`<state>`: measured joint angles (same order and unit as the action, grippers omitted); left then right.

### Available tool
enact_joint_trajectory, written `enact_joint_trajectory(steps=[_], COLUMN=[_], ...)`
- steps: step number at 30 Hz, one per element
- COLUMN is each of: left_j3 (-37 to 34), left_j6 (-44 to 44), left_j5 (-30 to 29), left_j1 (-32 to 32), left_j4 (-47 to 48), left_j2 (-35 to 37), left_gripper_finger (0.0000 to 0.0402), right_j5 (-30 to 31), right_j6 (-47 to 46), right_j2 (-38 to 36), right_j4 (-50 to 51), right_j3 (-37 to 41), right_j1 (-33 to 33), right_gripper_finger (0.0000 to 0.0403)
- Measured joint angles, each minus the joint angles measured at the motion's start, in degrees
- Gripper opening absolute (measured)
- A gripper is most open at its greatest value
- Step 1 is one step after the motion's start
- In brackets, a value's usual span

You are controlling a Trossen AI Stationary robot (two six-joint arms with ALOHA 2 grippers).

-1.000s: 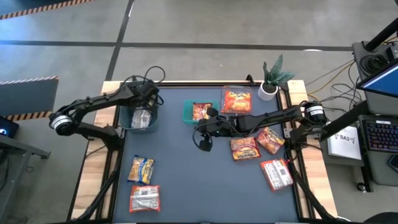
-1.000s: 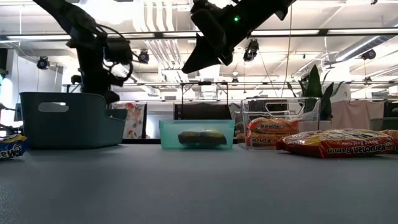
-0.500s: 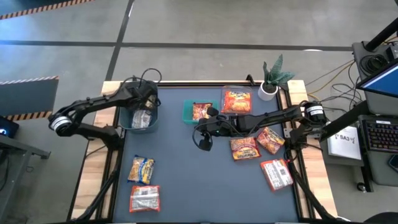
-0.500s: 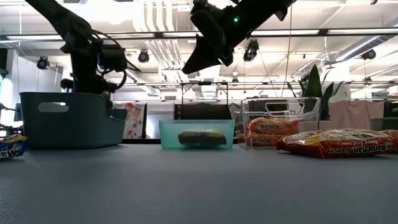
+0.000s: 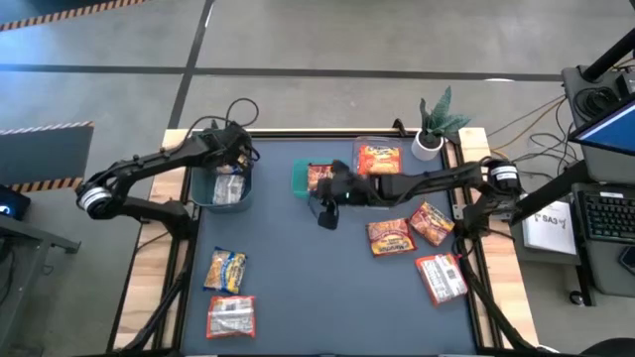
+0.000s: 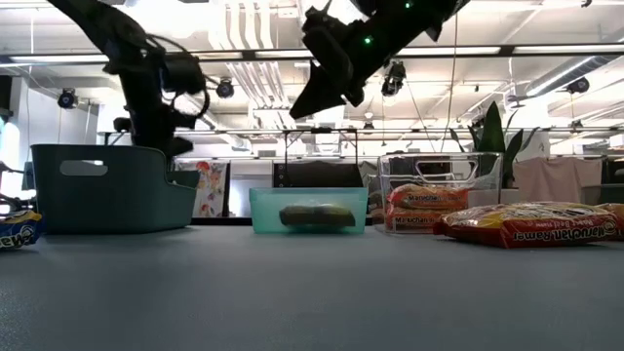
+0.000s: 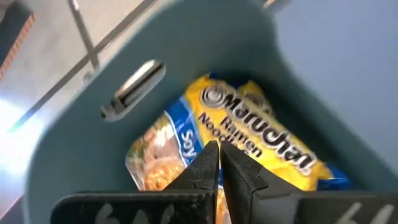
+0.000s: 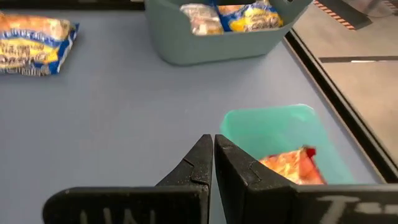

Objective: Sort Maruchan noodles
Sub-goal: Put the top blue noodle pack into the dark blue bin

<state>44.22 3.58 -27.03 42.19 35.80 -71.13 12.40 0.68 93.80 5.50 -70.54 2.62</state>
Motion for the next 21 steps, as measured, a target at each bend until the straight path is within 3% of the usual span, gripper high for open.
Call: enact_joint_trajectory(steps=[4,10,15,19,21], left_j3=[0.97,0.97,1.17,1.31,1.41], left_j6=[-4.71,-8.46,3.83,15.95,21.48], left_j5=[6.66,25.15,27.72,36.01,37.14], left_j1=[0.02,0.01,0.24,0.24,0.24], left_j4=[0.50,3.17,13.22,23.70,25.64], left_j2=[4.23,10.17,9.81,7.04,5.78], left_gripper_finger=[0.0000,0.0000,0.0000,0.0000,0.0000], right_j5=[-8.28,-18.57,-23.41,-24.48,-24.48], right_j6=[3.05,8.00,8.42,7.97,6.74], right_j2=[-0.79,-0.36,1.13,2.11,2.25], right_j4=[-2.50,-8.72,-17.83,-23.74,-25.53], right_j3=[0.00,0.00,0.00,0.00,0.00], right_j1=[6.37,18.88,28.15,32.88,34.11], right_gripper_finger=[0.0009,0.0009,0.0009,0.0009,0.0009])
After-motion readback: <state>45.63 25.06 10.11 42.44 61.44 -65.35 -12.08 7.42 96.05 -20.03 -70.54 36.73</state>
